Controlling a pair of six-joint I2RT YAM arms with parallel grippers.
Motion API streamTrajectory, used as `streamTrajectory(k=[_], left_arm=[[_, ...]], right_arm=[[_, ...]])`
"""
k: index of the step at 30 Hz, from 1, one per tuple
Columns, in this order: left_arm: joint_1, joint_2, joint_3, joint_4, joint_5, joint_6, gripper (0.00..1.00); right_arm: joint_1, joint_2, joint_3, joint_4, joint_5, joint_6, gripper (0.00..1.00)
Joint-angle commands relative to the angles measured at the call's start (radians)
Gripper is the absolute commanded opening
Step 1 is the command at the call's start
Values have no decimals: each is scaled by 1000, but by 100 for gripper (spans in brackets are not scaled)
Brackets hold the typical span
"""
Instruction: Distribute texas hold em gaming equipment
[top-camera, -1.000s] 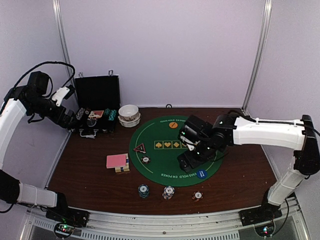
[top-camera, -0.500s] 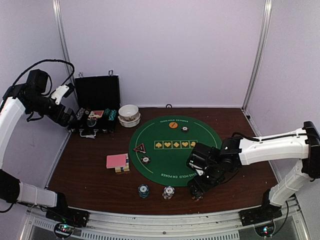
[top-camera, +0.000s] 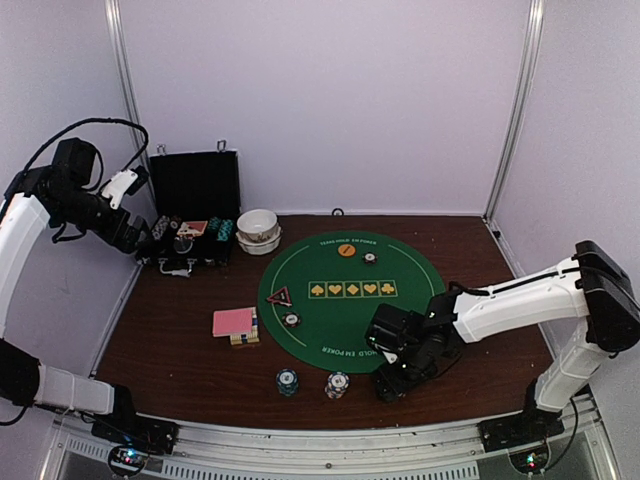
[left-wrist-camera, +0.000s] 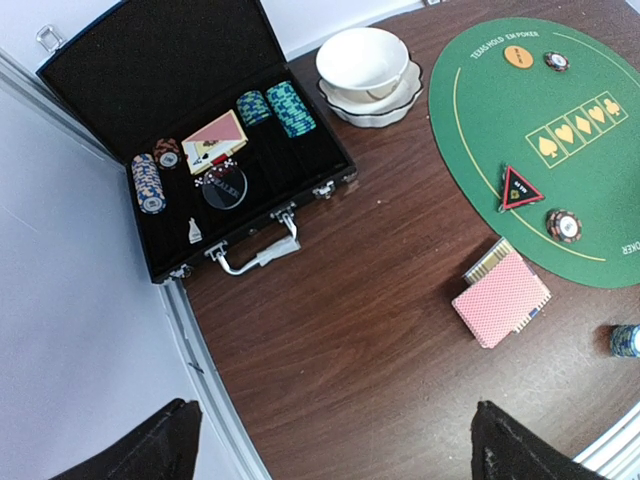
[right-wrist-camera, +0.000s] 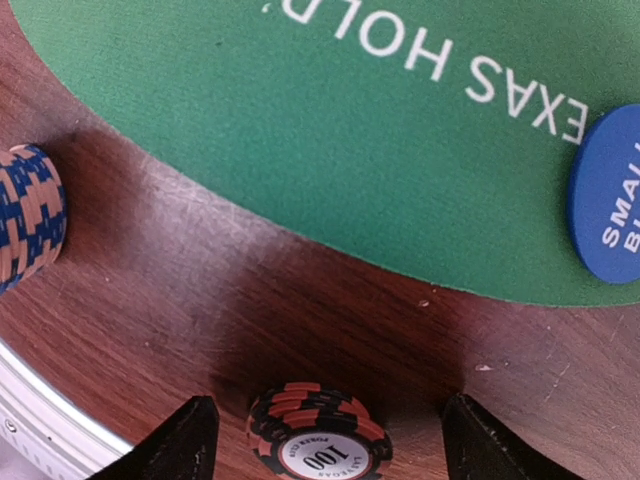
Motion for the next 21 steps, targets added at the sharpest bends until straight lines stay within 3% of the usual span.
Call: streamTrajectory(k=[1,21], left_arm=[[7,4,26,6,14,10,98],[7,-6,19,1,15,17,98]], right_arm=[[21,30,-8,38,-5,13,76],[45,4,26,-41,43,4,46]])
